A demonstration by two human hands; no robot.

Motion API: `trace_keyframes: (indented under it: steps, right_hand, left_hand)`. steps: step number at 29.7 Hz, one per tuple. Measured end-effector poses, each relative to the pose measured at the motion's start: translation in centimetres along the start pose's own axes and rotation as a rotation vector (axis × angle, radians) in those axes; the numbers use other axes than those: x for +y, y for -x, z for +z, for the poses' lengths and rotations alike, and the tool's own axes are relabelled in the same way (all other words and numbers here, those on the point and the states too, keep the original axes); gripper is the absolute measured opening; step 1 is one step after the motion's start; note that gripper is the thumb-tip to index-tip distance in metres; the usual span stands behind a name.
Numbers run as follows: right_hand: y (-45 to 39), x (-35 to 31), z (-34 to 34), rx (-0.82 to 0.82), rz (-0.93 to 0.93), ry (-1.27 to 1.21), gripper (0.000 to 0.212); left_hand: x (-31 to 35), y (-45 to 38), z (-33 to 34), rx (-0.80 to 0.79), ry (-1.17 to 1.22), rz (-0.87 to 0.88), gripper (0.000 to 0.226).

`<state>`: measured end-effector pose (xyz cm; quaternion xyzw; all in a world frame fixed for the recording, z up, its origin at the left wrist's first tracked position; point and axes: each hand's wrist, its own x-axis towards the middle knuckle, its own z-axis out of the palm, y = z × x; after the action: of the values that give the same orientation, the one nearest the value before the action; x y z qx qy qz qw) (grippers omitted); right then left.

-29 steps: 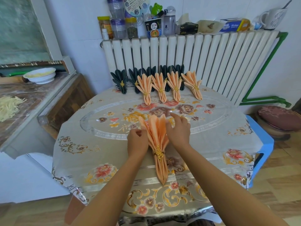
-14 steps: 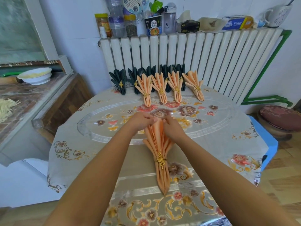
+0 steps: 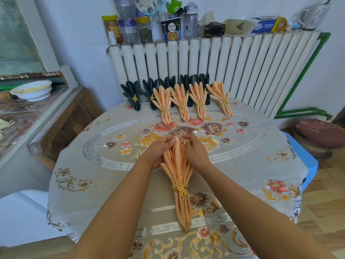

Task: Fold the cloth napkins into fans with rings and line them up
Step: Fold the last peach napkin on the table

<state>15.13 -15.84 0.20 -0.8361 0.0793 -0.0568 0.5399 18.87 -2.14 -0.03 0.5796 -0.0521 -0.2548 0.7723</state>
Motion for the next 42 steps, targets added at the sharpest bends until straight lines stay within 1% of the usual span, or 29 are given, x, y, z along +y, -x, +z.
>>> trace_keyframes:
  steps: [3,5,8,9,11,13,14,16,17,18,19,21,22,25,28,31,35,38,42]
  right_hand:
    - [-0.1,0.4,0.2,0.110,0.034,-0.027,0.027]
    - [-0.1,0.9,0.4,0.172,0.092,-0.099,0.022]
    - [-0.1,1.1,0.4,0.198,0.151,-0.212,0.021]
    - [-0.1,1.0,0.2,0.187,0.160,-0.239,0.022]
    - [-0.2,0.9,0.0,0.153,0.198,-0.276,0.022]
    - [0.4,1.1,-0.4,0.127,0.237,-0.275,0.022]
    - [1.1,1.3,-0.9,0.116,0.258,-0.255,0.024]
    - [2.5,2.0,-1.2,0.084,0.274,-0.129,0.027]
    - [3.0,2.1,-1.3,0.069,0.268,-0.065,0.025]
    - [3.6,2.3,-1.5,0.054,0.260,-0.034,0.023]
    - [4.8,2.4,-1.8,0.046,0.270,-0.066,0.020]
    - [5.3,2.6,-1.8,0.016,0.363,-0.239,0.009]
    - [5.5,2.6,-1.9,0.012,0.388,-0.296,0.007]
    - [6.4,2.5,-1.8,0.038,0.390,-0.327,0.007]
    - [6.8,2.3,-1.4,0.040,0.399,-0.331,0.021]
    - [8.1,1.5,-1.1,-0.024,0.439,-0.322,0.031]
    - [9.3,0.5,-0.7,-0.042,0.439,-0.250,0.029]
    - [9.9,0.1,-0.7,-0.038,0.443,-0.318,0.025]
    - [10.0,-0.5,-0.5,-0.027,0.432,-0.365,0.020]
  left_hand:
    - [-0.2,-0.1,0.4,0.104,0.052,0.050,0.011]
    - [-0.4,0.0,0.6,0.177,0.115,0.064,0.013]
    - [-0.5,0.2,0.8,0.182,0.158,0.070,0.022]
    - [-0.4,0.3,0.8,0.185,0.131,0.064,0.022]
    - [-0.3,0.5,0.6,0.218,0.030,0.044,0.026]
    - [-0.9,1.5,0.6,0.307,-0.083,0.014,0.028]
    - [-1.4,2.5,0.8,0.376,-0.203,0.007,0.028]
    - [-2.9,4.6,0.7,0.513,-0.537,0.025,0.029]
    - [-3.6,5.2,0.8,0.549,-0.609,0.038,0.028]
    - [-4.1,5.9,0.8,0.584,-0.614,0.036,0.026]
    - [-4.4,7.0,1.0,0.626,-0.530,0.028,0.022]
    - [-4.7,7.5,0.6,0.699,-0.302,-0.014,0.016]
    - [-4.6,7.8,0.6,0.719,-0.262,-0.027,0.015]
    - [-4.3,9.3,0.5,0.741,-0.218,-0.055,0.013]
    - [-4.1,9.5,1.1,0.669,-0.200,-0.113,0.016]
    - [-4.2,10.3,2.2,0.634,-0.212,-0.129,0.021]
    - [-4.2,10.5,3.5,0.627,-0.166,-0.154,0.020]
    - [-4.1,11.2,4.0,0.631,-0.102,-0.150,0.016]
    - [-3.3,11.9,4.0,0.667,-0.075,-0.082,0.012]
